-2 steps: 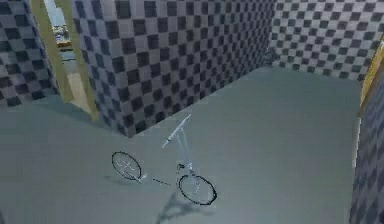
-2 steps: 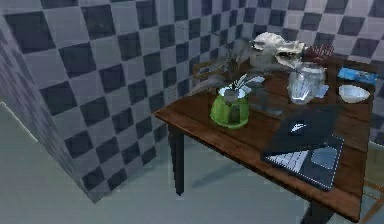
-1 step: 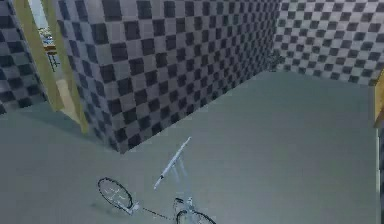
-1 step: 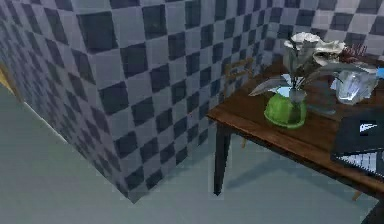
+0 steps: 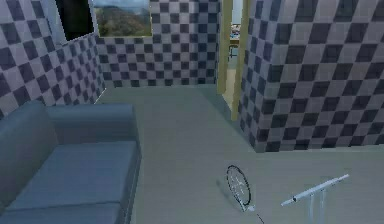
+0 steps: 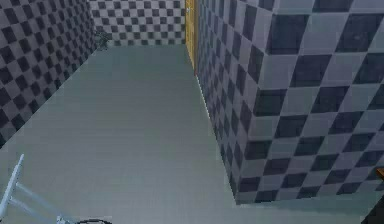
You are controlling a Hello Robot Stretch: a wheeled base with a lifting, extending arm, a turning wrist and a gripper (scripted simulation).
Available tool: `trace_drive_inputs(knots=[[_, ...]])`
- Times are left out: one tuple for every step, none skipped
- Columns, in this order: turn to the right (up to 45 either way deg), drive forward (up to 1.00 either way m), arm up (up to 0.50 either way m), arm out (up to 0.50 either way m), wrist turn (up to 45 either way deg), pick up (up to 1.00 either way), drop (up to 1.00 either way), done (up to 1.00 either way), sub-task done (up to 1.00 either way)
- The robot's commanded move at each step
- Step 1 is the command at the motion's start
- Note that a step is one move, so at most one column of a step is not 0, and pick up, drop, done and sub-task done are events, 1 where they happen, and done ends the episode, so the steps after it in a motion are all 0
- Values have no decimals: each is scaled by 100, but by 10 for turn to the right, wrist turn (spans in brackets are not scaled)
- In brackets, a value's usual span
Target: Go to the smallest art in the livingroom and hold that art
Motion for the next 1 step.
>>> trace_drive_inputs(knots=[[-60, 0, 0, 0, 0, 0, 0, 0, 0]])
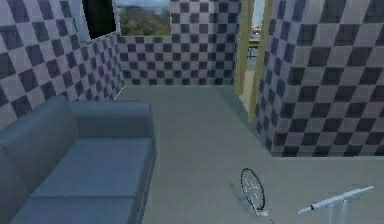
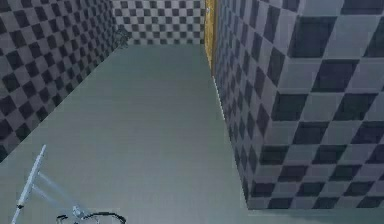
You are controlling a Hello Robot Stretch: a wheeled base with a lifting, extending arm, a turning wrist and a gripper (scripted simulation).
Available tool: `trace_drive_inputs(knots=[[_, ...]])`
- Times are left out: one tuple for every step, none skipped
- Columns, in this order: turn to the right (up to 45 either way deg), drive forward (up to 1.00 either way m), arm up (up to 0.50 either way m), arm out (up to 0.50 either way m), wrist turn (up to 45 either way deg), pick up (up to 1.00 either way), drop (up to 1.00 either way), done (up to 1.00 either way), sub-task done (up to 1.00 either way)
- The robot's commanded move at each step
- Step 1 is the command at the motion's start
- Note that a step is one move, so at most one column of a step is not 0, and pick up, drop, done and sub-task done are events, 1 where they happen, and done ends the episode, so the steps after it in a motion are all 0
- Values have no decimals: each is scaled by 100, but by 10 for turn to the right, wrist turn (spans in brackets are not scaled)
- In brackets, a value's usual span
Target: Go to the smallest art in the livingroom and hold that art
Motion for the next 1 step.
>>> trace_drive_inputs(knots=[[0, 100, 0, 0, 0, 0, 0, 0, 0]])
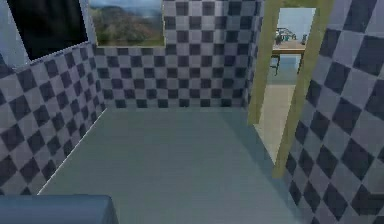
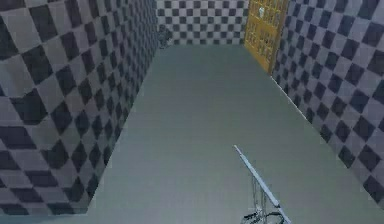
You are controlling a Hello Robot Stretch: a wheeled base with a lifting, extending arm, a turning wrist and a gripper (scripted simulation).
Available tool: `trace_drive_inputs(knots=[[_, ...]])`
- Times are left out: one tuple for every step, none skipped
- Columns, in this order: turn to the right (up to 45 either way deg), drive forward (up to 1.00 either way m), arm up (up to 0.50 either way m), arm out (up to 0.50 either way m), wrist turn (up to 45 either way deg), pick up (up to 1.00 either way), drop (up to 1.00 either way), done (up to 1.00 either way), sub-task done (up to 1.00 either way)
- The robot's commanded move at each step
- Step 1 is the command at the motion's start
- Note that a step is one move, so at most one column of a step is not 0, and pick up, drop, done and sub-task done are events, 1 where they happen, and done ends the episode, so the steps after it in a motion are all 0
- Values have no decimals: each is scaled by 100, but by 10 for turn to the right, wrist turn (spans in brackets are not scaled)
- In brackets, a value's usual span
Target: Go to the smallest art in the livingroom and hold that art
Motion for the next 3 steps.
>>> trace_drive_inputs(knots=[[-60, 0, 0, 0, 0, 0, 0, 0, 0], [0, 40, 0, 0, 0, 0, 0, 0, 0], [180, 0, 0, 0, 0, 0, 0, 0, 0]])
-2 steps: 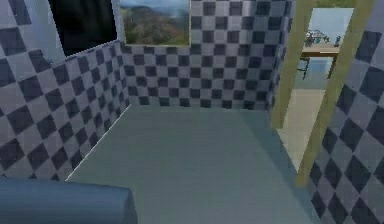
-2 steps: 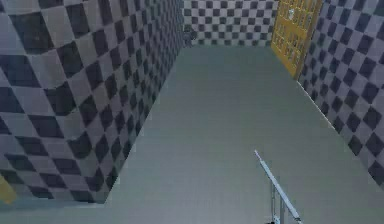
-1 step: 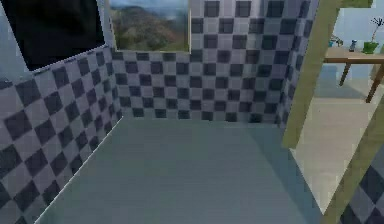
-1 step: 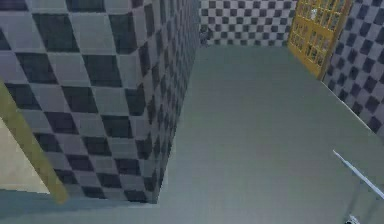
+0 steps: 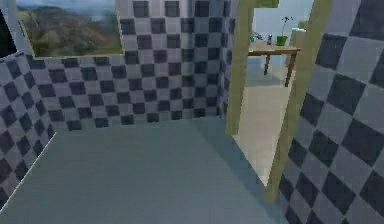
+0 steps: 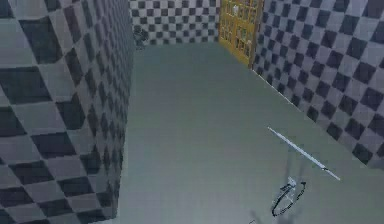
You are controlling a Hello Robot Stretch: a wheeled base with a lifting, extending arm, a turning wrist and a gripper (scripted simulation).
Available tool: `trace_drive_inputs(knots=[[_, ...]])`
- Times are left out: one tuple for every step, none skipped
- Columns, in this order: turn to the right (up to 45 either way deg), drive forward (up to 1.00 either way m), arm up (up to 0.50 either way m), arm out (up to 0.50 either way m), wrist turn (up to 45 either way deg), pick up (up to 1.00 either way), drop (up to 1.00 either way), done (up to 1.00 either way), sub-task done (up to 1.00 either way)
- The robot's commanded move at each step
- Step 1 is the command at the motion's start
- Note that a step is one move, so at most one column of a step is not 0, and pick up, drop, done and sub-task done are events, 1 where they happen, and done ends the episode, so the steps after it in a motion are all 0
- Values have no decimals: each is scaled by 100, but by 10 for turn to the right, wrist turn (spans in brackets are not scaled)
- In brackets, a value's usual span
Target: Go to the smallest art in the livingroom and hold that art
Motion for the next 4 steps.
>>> trace_drive_inputs(knots=[[0, 100, 0, 0, 0, 0, 0, 0, 0], [0, 100, 0, 0, 0, 0, 0, 0, 0], [360, 0, 0, 0, 0, 0, 0, 0, 0], [0, 5, 0, 0, 0, 0, 0, 0, 0]])
